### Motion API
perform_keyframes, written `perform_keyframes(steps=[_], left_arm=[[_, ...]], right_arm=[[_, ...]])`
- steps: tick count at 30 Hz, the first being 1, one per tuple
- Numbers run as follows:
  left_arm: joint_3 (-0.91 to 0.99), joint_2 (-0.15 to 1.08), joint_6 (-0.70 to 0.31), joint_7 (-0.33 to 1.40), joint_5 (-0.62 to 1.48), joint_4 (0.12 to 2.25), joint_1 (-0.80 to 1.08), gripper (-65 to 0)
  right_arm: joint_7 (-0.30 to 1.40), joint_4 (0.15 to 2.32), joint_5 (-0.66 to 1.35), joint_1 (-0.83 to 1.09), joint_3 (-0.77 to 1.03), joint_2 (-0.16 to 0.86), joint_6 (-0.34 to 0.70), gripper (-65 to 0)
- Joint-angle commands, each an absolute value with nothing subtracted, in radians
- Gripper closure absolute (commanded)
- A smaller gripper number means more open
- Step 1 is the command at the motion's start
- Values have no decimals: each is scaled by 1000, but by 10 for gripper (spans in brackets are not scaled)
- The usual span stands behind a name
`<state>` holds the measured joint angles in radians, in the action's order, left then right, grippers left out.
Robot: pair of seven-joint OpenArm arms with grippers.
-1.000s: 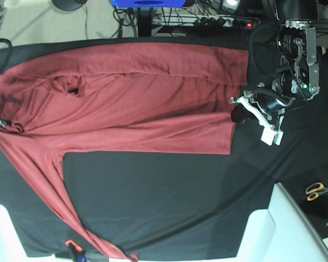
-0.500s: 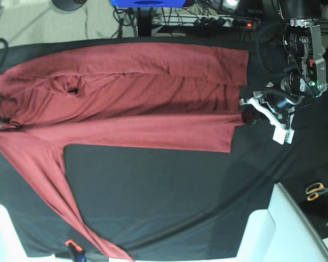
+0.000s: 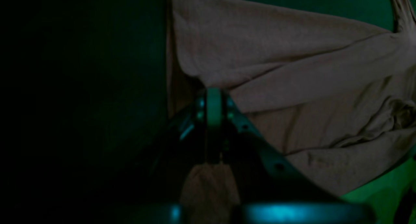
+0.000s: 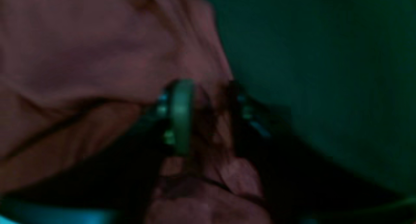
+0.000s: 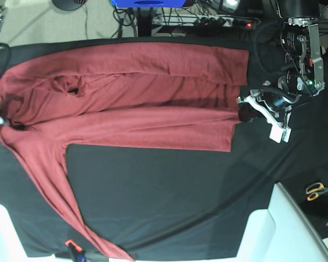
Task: Fold the T-shirt properly
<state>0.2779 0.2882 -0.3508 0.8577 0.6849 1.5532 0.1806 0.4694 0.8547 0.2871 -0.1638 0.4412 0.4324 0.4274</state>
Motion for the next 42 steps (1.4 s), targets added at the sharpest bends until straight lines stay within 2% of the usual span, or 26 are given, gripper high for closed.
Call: perform_keyframes(steps=[1, 4, 7, 12, 15, 22, 42], left_arm=[[282, 300, -358, 843, 699, 1572, 171, 0], [282, 300, -358, 843, 699, 1564, 171, 0], [282, 300, -358, 843, 699, 1563, 171, 0], [282, 300, -358, 843, 699, 1563, 166, 0], [282, 300, -358, 843, 699, 1563, 165, 0], [285, 303, -358, 843, 699, 1563, 170, 0], [286, 302, -358, 843, 699, 1563, 170, 0]], right_arm=[[450, 908, 302, -191, 449, 467, 430, -261], [464, 958, 300, -199, 441, 467, 430, -330], [464, 903, 294, -277, 438, 470, 430, -357], [460, 705, 292, -410, 255, 504, 432, -359], [394, 619, 295, -456, 140, 504, 430, -359], [282, 409, 294, -529, 131, 507, 429, -359], [211, 358, 294, -524, 130, 503, 423, -357]])
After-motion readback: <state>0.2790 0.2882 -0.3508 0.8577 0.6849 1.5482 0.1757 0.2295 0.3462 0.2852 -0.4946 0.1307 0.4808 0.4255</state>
